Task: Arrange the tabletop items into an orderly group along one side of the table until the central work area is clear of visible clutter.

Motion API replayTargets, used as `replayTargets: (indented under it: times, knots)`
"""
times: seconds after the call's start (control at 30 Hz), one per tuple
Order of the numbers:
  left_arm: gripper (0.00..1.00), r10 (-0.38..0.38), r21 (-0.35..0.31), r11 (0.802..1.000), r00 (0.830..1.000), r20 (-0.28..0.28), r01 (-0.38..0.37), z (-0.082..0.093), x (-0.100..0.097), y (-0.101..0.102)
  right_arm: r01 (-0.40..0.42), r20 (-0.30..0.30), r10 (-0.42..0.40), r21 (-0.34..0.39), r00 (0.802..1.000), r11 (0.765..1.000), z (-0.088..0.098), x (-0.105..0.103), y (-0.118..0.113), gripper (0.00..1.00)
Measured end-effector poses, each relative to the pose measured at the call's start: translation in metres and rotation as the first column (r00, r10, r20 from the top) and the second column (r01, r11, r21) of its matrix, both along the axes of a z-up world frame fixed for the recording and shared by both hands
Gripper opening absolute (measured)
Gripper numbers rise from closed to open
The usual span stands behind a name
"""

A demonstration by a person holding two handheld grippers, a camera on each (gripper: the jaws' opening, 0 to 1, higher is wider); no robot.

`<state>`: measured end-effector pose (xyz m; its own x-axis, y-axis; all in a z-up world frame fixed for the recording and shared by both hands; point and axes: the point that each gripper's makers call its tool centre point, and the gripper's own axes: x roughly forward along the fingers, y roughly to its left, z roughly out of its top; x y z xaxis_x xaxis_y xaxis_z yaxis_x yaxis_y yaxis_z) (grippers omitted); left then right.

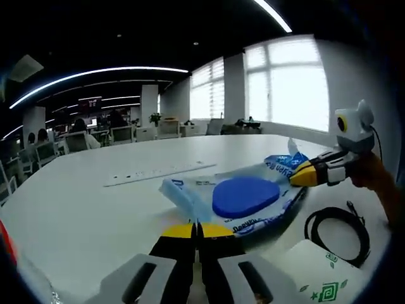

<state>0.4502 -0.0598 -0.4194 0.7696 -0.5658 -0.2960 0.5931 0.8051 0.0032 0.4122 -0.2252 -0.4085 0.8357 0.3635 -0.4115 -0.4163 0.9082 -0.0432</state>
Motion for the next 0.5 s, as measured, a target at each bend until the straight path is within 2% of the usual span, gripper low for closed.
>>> replayTargets:
  times: [0.27,0.5]
  knots:
    - [0.00,0.011,-0.012,1.000,1.000,0.006,-0.011,0.006,-0.005,0.010,-0.023,0.015,0.023,-0.011,1.000,1.000,0.001,0.004,0.009,0.00]
    - [0.00,-0.007,-0.005,1.000,1.000,0.007,0.007,0.008,-0.016,0.009,-0.017,0.030,0.019,-0.076,0.999,0.997,-0.001,0.002,0.008,0.00]
